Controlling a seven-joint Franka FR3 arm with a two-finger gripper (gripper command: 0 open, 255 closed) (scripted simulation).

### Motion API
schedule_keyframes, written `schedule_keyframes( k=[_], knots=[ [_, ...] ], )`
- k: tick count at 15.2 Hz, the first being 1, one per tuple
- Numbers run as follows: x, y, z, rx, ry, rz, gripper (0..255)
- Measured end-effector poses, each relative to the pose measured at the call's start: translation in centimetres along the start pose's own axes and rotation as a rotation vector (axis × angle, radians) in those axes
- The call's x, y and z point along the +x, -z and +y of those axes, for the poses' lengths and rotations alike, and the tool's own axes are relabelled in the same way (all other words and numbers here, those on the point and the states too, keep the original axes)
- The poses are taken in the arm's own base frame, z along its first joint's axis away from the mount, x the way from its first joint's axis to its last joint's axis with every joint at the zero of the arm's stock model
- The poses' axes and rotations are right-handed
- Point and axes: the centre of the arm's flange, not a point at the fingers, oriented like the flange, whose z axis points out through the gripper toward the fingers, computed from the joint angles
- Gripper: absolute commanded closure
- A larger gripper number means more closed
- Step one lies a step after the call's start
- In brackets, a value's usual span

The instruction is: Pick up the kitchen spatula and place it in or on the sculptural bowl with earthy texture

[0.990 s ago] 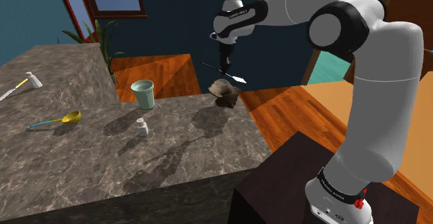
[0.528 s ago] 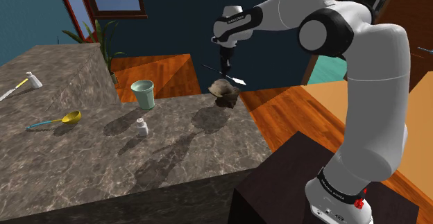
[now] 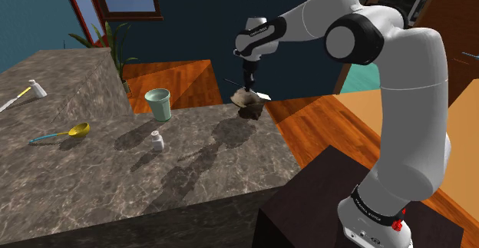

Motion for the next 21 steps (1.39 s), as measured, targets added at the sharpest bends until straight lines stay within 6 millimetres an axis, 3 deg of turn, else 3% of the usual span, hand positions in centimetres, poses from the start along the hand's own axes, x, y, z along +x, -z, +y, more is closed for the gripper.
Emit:
schedule_keyframes(
  k=[3, 9, 10, 16, 21],
  knots=[
    [-0.1, -1.4, 0.0, 0.0, 0.0, 0.0, 255],
    [-0.1, -1.6, 0.0, 0.0, 0.0, 0.0, 255],
    [-0.1, -1.6, 0.0, -0.001, 0.0, 0.0, 0],
    [-0.1, -1.6, 0.0, -0.001, 0.0, 0.0, 0],
    [-0.1, 2.7, 0.0, -0.002, 0.0, 0.001, 0]
  ],
)
